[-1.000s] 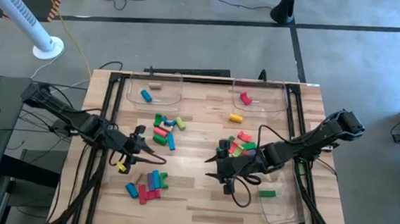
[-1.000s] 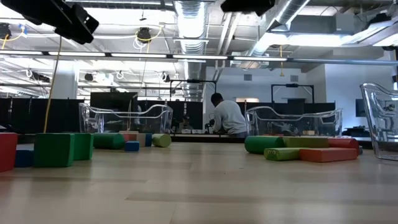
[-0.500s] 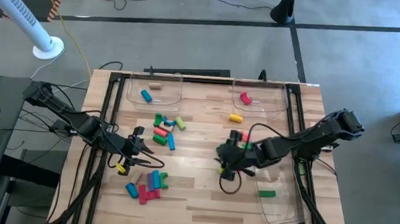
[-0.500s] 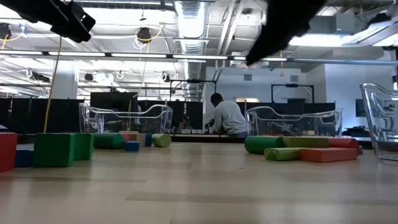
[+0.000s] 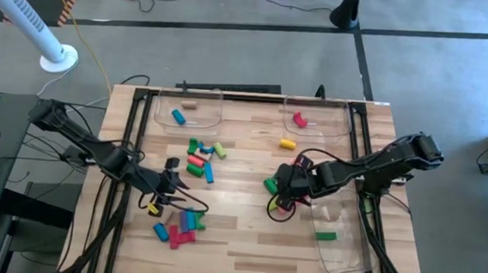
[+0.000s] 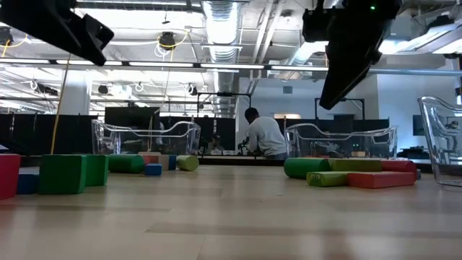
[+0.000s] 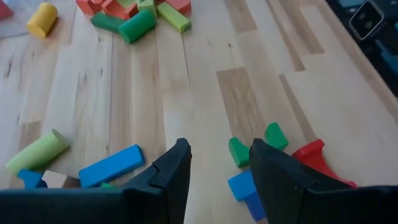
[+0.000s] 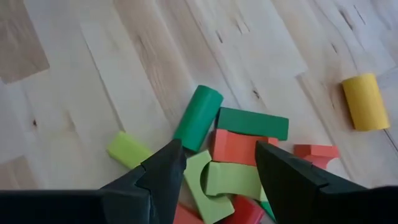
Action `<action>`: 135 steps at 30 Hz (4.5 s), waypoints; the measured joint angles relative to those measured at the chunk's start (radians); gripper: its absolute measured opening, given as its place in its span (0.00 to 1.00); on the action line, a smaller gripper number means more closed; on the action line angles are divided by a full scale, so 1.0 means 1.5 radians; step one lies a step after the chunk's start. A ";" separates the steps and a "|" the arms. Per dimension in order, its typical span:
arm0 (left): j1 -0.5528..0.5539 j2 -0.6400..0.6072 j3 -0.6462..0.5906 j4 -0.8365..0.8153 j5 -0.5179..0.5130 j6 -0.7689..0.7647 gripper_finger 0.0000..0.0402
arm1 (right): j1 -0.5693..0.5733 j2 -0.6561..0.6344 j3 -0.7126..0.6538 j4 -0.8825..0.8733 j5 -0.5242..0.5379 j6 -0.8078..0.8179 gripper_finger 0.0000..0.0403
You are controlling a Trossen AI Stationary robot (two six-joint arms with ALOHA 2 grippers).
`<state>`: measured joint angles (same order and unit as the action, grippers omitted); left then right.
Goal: Sort blocks by size
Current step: Put the orange arch block into the top right transparent bin
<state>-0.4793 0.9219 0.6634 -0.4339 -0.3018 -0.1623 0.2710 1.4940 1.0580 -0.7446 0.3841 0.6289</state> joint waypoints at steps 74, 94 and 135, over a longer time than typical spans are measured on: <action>0.000 0.018 0.001 0.005 -0.039 -0.002 0.39 | -0.237 -0.089 0.001 -0.005 0.049 -0.148 0.17; 0.000 0.018 0.001 0.004 -0.041 -0.005 0.39 | -0.476 -0.089 0.001 -0.063 0.030 -0.204 0.19; 0.000 0.019 0.001 0.000 -0.043 -0.007 0.39 | -0.610 0.071 0.000 -0.057 -0.070 -0.249 0.19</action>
<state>-0.4789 0.9497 0.6643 -0.4343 -0.3661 -0.1724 -0.6441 1.6009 1.0584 -0.8303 0.2791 0.2555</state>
